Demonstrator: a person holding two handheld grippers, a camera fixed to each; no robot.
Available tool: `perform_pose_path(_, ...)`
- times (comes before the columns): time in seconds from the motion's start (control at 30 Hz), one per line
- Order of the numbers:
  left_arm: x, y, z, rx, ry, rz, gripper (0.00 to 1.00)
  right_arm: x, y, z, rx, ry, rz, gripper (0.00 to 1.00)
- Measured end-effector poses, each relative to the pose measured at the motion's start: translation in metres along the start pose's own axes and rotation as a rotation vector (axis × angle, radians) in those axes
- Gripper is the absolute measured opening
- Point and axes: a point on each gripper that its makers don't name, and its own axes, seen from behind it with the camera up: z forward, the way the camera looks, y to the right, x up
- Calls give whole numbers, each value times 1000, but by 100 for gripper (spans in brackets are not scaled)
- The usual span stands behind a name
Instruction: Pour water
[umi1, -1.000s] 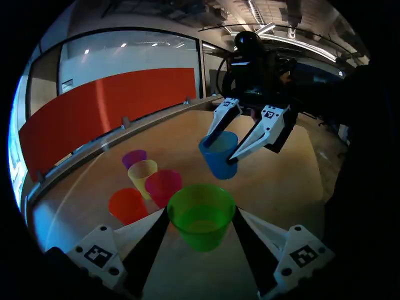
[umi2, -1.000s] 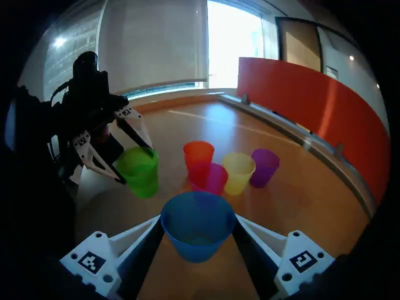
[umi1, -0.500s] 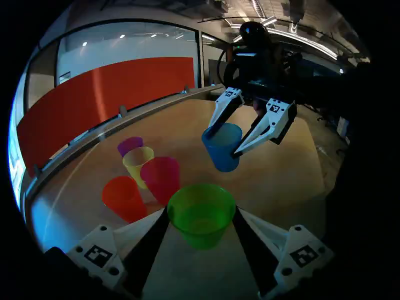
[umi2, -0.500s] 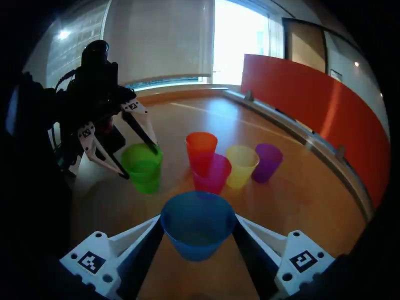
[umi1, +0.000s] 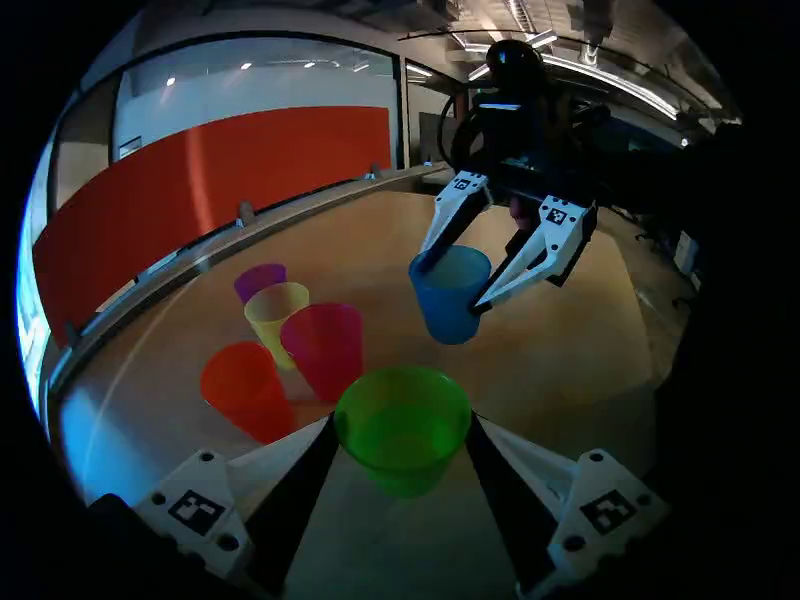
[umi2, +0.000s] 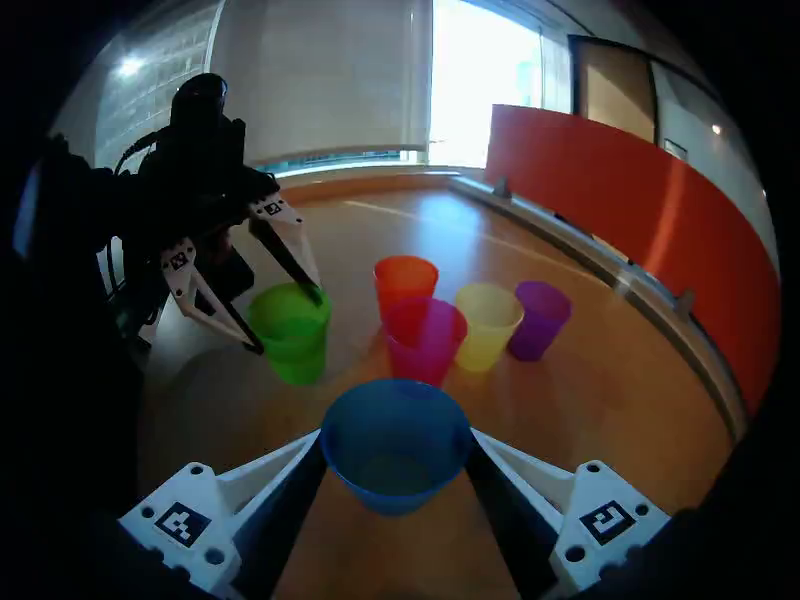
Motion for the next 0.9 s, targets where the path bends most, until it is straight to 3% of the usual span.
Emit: perform_pose_path(0.9, -13, -4, 8, -8, -32, -8, 88, -20, -7, 12, 25, -22, 31, 94)
